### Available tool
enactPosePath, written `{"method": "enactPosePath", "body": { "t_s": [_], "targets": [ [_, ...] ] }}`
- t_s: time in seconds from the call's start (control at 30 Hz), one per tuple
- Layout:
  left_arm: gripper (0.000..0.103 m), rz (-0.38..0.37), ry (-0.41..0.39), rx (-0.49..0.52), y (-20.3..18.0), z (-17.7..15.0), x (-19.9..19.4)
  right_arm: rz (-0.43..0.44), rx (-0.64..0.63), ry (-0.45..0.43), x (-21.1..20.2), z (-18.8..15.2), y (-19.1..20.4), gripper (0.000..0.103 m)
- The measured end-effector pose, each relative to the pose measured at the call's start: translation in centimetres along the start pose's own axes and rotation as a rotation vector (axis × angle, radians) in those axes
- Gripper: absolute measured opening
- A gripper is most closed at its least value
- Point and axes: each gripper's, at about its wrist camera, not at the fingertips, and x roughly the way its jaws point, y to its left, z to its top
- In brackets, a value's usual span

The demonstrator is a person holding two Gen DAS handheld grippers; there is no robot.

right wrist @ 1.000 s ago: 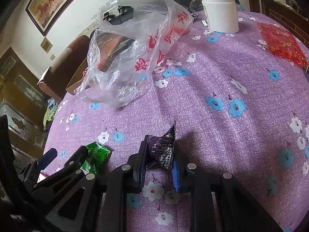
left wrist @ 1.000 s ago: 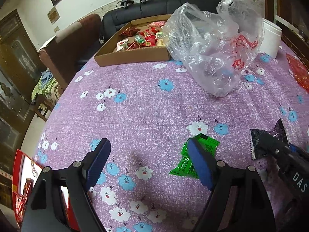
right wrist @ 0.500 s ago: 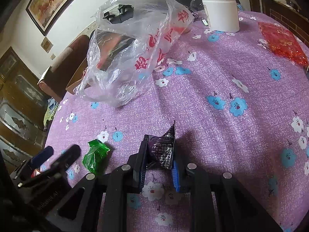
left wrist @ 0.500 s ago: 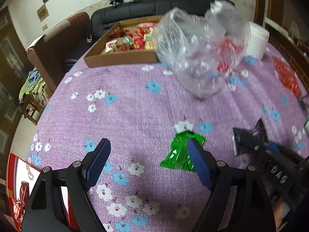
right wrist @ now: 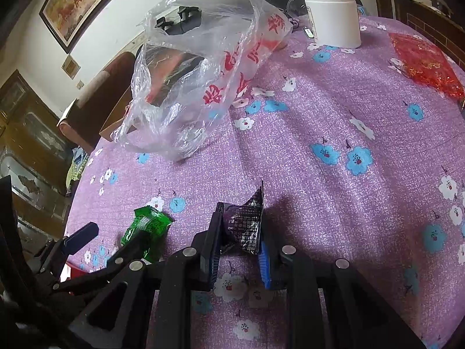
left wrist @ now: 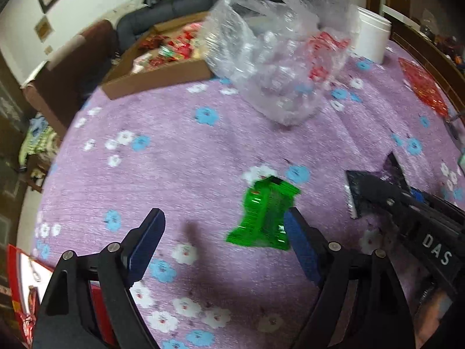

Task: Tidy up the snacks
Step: 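Close the left tool on the green packet while the right tool holds the purple packet, then carry the green packet in the left tool and purple packet in the right tool over the box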

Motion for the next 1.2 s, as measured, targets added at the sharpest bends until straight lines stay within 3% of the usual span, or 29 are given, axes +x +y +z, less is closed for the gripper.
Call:
{"method": "enactPosePath", "body": {
  "t_s": [0.07, 0.47, 0.53, 0.67, 0.7, 0.97, 1.2],
  "targets": [
    [0.084, -0.007, 0.037, 0.018, -0.6, -0.2, 0.5, -0.001, -0.002, 0.000, 0.0, 0.0, 0.0, 0.023],
    [0.084, 0.002, -0.017, 0.018, -0.1, -0.1, 0.9, -0.005, -0.006, -0.001, 0.0, 0.0, 0.1, 0.023],
    [0.076, -0.007, -0.028, 0.019, 0.0, -0.1, 1.0, -0.006, -0.007, -0.001, 0.0, 0.0, 0.2, 0.023],
    [0.041, -0.025, -0.033, 0.036, -0.3, -0.1, 0.8, -0.014, -0.015, -0.004, 0.0, 0.0, 0.3, 0.023],
    [0.036, -0.022, -0.037, 0.050, -0.6, -0.2, 0.6, -0.014, -0.016, -0.005, 0.0, -0.1, 0.3, 0.023],
    [0.034, -0.025, -0.058, 0.069, -0.4, -1.4, -0.9, -0.019, -0.011, -0.001, -0.1, -0.1, 0.3, 0.023],
    [0.035, -0.011, -0.185, 0.064, 1.4, -4.2, -7.0, -0.042, -0.038, -0.001, -0.3, -0.7, 0.8, 0.023]
  ]
}}
